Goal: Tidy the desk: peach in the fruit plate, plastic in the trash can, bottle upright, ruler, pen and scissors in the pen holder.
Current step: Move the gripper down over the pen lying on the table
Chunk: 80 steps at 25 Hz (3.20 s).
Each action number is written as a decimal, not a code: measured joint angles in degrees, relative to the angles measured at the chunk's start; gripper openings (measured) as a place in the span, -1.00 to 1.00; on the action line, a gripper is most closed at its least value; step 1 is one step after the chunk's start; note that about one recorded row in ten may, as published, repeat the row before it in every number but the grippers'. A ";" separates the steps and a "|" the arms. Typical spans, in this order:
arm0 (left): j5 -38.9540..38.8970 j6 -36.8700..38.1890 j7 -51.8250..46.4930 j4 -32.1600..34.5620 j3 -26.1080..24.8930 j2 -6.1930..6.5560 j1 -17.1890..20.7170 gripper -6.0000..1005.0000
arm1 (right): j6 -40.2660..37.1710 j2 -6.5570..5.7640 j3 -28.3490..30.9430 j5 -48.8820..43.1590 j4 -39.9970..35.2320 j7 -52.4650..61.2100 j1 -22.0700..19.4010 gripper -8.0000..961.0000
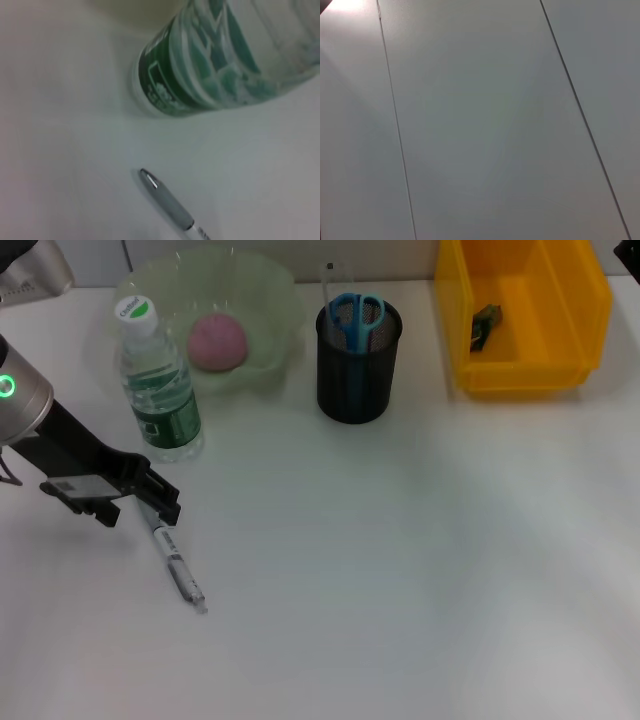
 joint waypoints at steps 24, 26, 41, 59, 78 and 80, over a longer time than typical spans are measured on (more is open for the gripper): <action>3.04 -6.83 -0.14 -10.78 -5.89 0.35 -4.84 0.27 | 3.03 0.00 -0.21 0.00 1.60 0.00 1.92 0.07; 3.04 -6.45 -0.14 -10.69 -6.39 0.54 -4.66 0.26 | 3.48 -0.09 -0.12 0.00 1.80 0.00 2.20 0.07; -0.75 -4.09 9.07 -3.41 -6.57 0.22 -3.99 0.26 | 2.09 -1.20 -0.56 -1.64 0.50 1.44 2.67 0.07; -47.96 -4.33 43.85 1.59 -6.73 0.81 10.26 0.27 | 1.52 -0.80 -0.61 -2.91 -2.15 3.52 1.59 0.07; -72.73 0.96 72.66 -7.22 -6.04 0.52 20.96 0.27 | -6.02 -0.28 -1.12 -24.27 -21.46 23.59 2.09 0.06; -72.11 1.04 72.33 -7.23 -6.04 0.58 21.07 0.27 | -7.27 -0.20 -2.74 -29.73 -28.83 31.46 2.73 0.06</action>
